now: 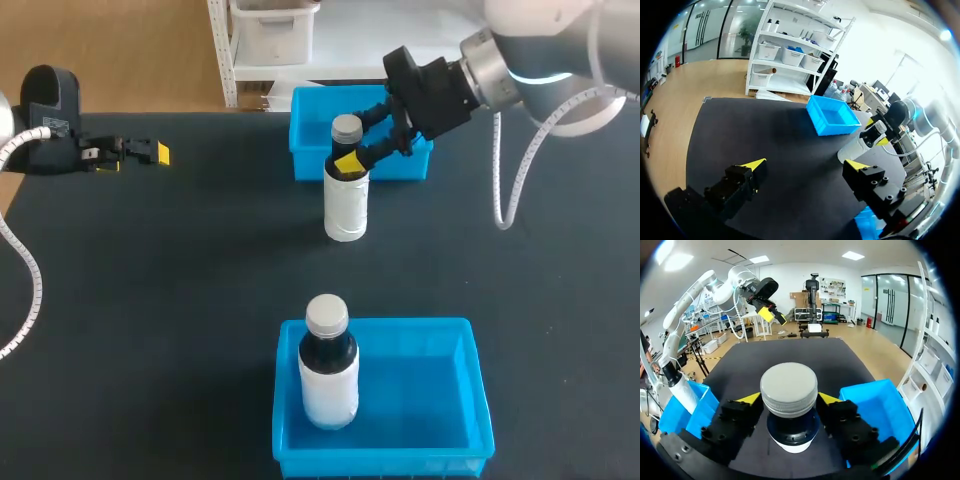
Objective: Pick up the bottle, and place it in the far bin if it is heavy, or in the near bin if it is light.
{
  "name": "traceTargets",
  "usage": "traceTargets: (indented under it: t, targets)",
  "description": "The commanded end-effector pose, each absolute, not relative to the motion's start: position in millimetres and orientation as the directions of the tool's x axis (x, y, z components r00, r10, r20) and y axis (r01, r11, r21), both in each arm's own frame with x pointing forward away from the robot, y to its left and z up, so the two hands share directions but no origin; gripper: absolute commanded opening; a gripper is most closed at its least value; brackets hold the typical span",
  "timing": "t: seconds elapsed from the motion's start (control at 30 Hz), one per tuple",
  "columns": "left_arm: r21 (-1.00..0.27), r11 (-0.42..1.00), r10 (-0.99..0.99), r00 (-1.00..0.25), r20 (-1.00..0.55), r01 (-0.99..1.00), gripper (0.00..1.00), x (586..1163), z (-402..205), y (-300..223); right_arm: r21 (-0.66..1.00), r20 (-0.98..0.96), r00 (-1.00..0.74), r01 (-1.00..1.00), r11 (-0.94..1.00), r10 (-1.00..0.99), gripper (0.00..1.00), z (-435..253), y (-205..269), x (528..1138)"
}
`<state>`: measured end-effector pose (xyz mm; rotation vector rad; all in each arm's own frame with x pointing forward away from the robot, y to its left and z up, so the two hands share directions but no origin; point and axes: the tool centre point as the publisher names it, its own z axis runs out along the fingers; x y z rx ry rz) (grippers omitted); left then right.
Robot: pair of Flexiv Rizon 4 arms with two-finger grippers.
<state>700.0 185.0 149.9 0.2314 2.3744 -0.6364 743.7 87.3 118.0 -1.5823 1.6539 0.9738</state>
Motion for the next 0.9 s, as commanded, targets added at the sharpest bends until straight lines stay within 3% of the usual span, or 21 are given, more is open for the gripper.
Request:
traceTargets:
  t: [0.03, 0.23, 0.43, 0.53, 0.9]
  targets:
    - [-0.383, 0.866, 0.000, -0.767, -0.642, 0.321, 1.00, 700, 150, 185, 0.084, -0.852, -0.069, -0.996, -0.005, -0.519, 0.53, 116, 88, 746]
    - [-0.383, 0.866, 0.000, -0.767, -0.642, 0.321, 1.00, 700, 150, 185, 0.090, -0.851, -0.073, -0.996, -0.007, -0.520, 0.47, 113, 88, 746]
    - [-0.383, 0.866, 0.000, -0.767, -0.642, 0.321, 1.00, 700, 150, 185, 0.088, -0.852, -0.072, -0.996, -0.007, -0.519, 0.35, 113, 88, 746]
    - [-0.383, 0.866, 0.000, -0.767, -0.642, 0.321, 1.00, 700, 150, 185, 0.084, -0.853, -0.068, -0.996, -0.007, -0.518, 0.00, 115, 88, 746]
    - [-0.383, 0.866, 0.000, -0.767, -0.642, 0.321, 1.00, 700, 150, 185, 0.041, -0.861, -0.025, -0.999, -0.019, -0.507, 0.00, 143, 81, 746]
